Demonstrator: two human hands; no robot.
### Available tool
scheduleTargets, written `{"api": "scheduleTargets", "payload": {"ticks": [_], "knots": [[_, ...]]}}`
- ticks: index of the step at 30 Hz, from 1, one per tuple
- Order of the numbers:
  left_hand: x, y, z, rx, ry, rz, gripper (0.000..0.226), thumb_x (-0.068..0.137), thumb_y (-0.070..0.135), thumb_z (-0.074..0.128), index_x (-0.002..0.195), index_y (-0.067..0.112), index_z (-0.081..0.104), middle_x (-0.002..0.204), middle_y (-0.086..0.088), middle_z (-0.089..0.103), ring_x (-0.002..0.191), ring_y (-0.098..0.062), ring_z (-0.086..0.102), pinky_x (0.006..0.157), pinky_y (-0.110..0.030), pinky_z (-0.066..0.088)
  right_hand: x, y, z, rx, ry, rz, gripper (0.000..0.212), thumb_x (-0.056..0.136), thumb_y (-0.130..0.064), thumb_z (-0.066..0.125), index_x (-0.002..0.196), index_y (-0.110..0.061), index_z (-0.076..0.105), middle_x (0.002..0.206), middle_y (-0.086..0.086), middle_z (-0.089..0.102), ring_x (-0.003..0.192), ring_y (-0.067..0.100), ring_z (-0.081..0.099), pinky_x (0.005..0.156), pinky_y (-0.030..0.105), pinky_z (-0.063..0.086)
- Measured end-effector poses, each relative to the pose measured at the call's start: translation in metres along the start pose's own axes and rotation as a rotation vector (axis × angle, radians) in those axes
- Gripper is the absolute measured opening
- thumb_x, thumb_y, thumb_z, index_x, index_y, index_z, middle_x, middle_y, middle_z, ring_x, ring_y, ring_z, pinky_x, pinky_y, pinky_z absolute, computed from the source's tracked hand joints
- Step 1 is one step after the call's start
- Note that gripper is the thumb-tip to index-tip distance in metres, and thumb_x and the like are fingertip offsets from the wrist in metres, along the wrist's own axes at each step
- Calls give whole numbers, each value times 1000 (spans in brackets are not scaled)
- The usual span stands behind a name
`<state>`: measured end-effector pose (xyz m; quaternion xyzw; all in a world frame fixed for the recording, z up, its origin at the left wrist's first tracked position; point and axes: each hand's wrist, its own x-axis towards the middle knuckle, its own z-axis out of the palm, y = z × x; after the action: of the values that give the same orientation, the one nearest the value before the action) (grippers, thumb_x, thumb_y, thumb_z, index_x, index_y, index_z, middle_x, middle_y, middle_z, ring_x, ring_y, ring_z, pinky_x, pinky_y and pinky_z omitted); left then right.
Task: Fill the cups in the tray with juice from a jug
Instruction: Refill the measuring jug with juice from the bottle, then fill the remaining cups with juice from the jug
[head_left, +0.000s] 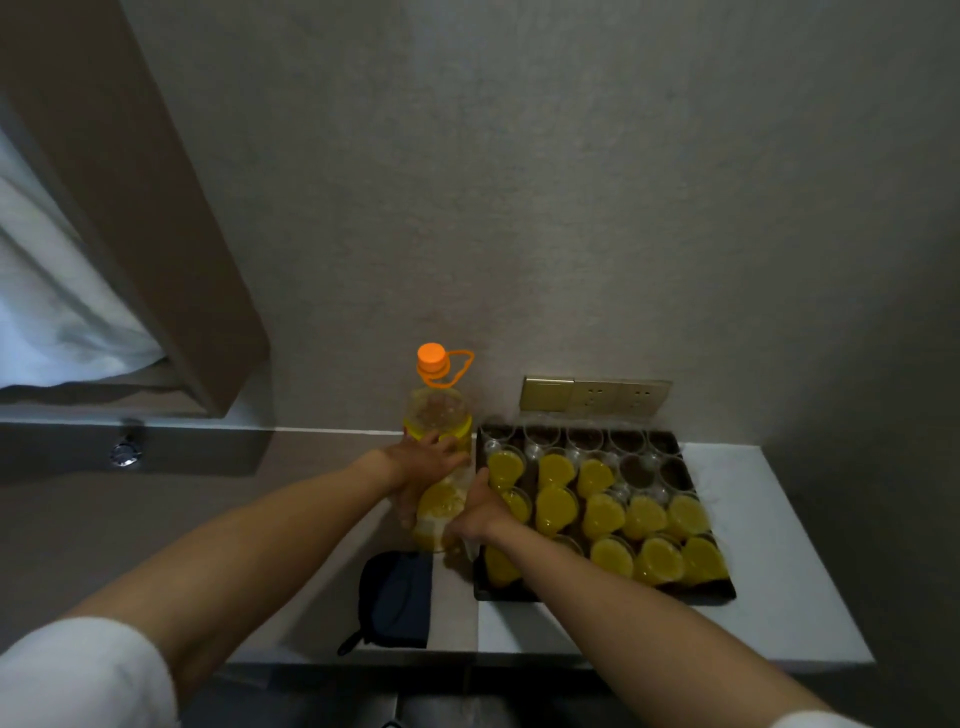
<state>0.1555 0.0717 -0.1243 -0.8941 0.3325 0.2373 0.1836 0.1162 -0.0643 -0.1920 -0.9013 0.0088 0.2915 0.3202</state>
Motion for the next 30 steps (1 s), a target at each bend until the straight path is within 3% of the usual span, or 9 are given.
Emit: {"api": "scheduleTargets", "payload": {"ticks": [4, 6, 9, 14, 17, 20, 23, 25, 30], "knots": [[-14, -3, -9, -22, 20, -49, 128, 56, 43, 97, 154, 13, 20, 148, -13, 27, 139, -37, 30, 99, -59, 44, 97, 62, 40, 53, 26, -49, 134, 38, -69, 84, 150, -11, 42, 127, -1, 67, 111, 17, 67, 90, 36, 60], [-21, -6, -15, -66, 11, -74, 128, 54, 45, 97, 153, 16, 21, 148, -12, 27, 140, -36, 31, 97, -57, 47, 62, 40, 19, 67, 12, -76, 93, 50, -60, 81, 130, -19, 63, 119, 0, 71, 109, 20, 68, 89, 37, 59], [-32, -12, -24, -127, 32, -129, 129, 53, 49, 96, 153, 18, 21, 152, -10, 26, 142, -35, 34, 98, -55, 50, -27, -4, -22, 102, 75, -116, 36, 75, -41, 79, 100, -15, 75, 102, 5, 75, 95, 22, 71, 69, 31, 52], [-53, -15, -49, -193, 57, -174, 136, 56, 48, 94, 159, 19, 11, 162, -8, 20, 147, -35, 28, 111, -48, 42, -48, -12, -38, 282, 117, -205, 15, 81, -21, 77, 76, -9, 70, 72, -4, 67, 70, 15, 64, 57, 26, 47], [-67, -14, -65, -198, 86, -186, 134, 57, 48, 93, 159, 28, 9, 158, -6, 25, 144, -34, 32, 111, -50, 41, -58, -13, -50, 464, 74, -267, 22, 86, -9, 74, 68, -13, 64, 62, -5, 60, 59, 9, 56, 58, 26, 43], [-79, -9, -82, -182, 121, -198, 126, 59, 48, 92, 157, 31, 15, 158, -5, 25, 142, -32, 32, 111, -45, 40, -69, -9, -62, 683, 41, -316, 26, 98, -4, 57, 71, -4, 58, 59, 5, 50, 52, 8, 50, 59, 28, 40], [-85, -2, -98, -185, 153, -220, 126, 56, 53, 92, 156, 24, 20, 159, -7, 25, 144, -33, 31, 113, -43, 39, -74, -8, -68, 889, 123, -260, 44, 92, -44, 58, 72, -6, 68, 61, 6, 61, 58, 16, 58, 64, 35, 46], [-88, 5, -109, -196, 164, -242, 125, 55, 56, 91, 155, 22, 24, 154, -7, 31, 142, -31, 35, 111, -44, 42, -72, -6, -69, 949, 176, -245, 51, 85, -55, 62, 63, -10, 65, 55, 6, 57, 53, 21, 54, 59, 35, 44], [-82, 26, -133, -195, 184, -223, 125, 59, 58, 89, 158, 27, 19, 161, -5, 22, 149, -30, 24, 115, -43, 36, -98, 3, -88, 1030, 409, -270, 55, 102, -30, 61, 50, -14, 47, 44, -5, 44, 40, 9, 42, 46, 22, 35]]}}
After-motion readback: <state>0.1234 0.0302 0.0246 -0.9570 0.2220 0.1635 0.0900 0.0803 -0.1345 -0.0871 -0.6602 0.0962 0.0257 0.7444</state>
